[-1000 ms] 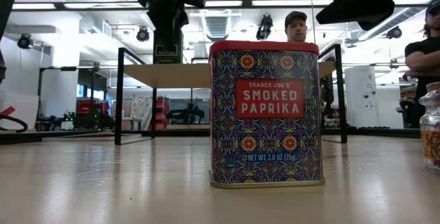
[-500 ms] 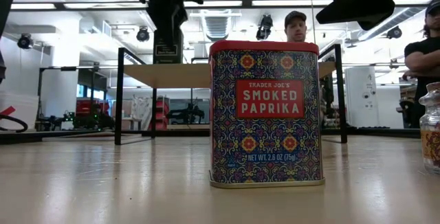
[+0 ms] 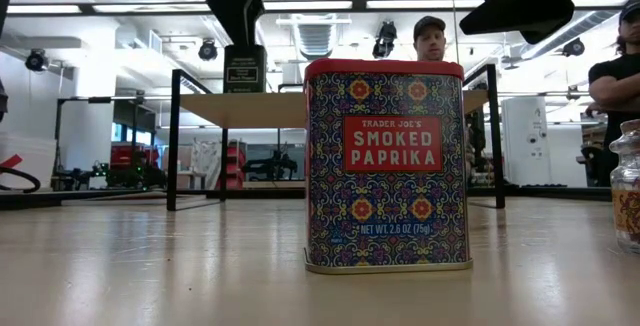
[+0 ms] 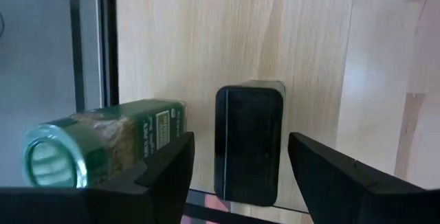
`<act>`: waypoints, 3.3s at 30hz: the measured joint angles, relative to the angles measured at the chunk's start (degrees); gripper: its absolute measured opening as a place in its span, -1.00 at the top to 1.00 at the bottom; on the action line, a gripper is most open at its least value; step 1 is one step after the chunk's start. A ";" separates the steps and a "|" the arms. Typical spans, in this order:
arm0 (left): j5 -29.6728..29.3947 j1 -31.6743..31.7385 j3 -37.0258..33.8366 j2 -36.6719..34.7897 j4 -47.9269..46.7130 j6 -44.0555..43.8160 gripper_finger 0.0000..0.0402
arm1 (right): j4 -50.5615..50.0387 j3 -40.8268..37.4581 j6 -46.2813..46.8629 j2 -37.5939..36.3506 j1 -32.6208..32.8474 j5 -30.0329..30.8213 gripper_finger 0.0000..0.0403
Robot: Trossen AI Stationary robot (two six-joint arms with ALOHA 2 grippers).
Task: Shelf spices
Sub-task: Put the black seasoning can on the shelf, then put the red seasoning can on the shelf
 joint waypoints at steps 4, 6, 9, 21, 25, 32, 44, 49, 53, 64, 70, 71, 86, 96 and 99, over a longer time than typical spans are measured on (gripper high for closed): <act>0.00 -0.07 0.00 -1.33 -0.08 -0.21 -0.10 | 0.00 0.00 0.00 0.00 -0.01 0.00 0.00; 0.00 -0.07 0.00 -2.17 0.17 -0.29 -0.11 | 0.00 0.00 -0.02 0.00 -0.01 0.00 0.00; 0.00 -0.13 0.00 -3.38 1.46 -0.38 -0.12 | 0.01 0.00 0.01 0.00 -0.01 0.04 0.01; -0.92 -1.99 0.04 -1.69 11.69 1.47 -0.07 | 0.02 0.02 -0.04 0.00 -0.01 0.17 0.01; -3.95 -1.93 0.04 0.34 11.42 2.12 -0.06 | 0.02 0.02 -0.05 0.00 -0.01 0.20 0.00; -6.41 -1.95 0.04 1.06 11.61 2.82 -0.05 | 0.01 0.02 -0.15 0.00 -0.01 0.21 0.00; -8.59 -1.95 0.04 1.06 9.38 3.06 -0.02 | 0.02 0.02 -0.13 0.00 -0.01 0.22 0.00; -8.61 -1.95 0.04 1.06 7.94 2.91 -0.03 | 0.00 0.02 -0.13 0.00 -0.01 0.22 0.01; -8.68 -1.95 0.04 1.06 7.22 2.63 -0.02 | 0.00 0.02 -0.13 0.00 -0.01 0.23 0.00; -8.62 -2.12 0.00 1.02 8.87 2.09 -0.03 | 0.01 0.02 -0.13 0.02 -0.01 0.23 0.01; -2.15 -3.82 1.02 0.86 9.68 0.18 -0.08 | 0.00 0.02 -0.13 0.02 -0.01 0.22 0.00; -0.63 -4.37 1.20 0.92 9.93 -0.25 -0.08 | 0.00 0.02 -0.13 0.02 -0.01 0.22 0.00; 1.73 -24.16 1.40 1.30 11.65 -13.05 -0.08 | 0.02 -0.26 -0.10 0.07 -0.01 0.26 0.01; 1.57 -33.04 1.37 1.30 12.90 -23.60 -0.08 | 0.09 -0.28 0.05 0.07 -0.01 0.37 0.01; 1.55 -34.54 1.25 1.30 13.96 -27.29 -0.08 | 0.27 -0.31 0.05 0.07 -0.01 0.83 0.01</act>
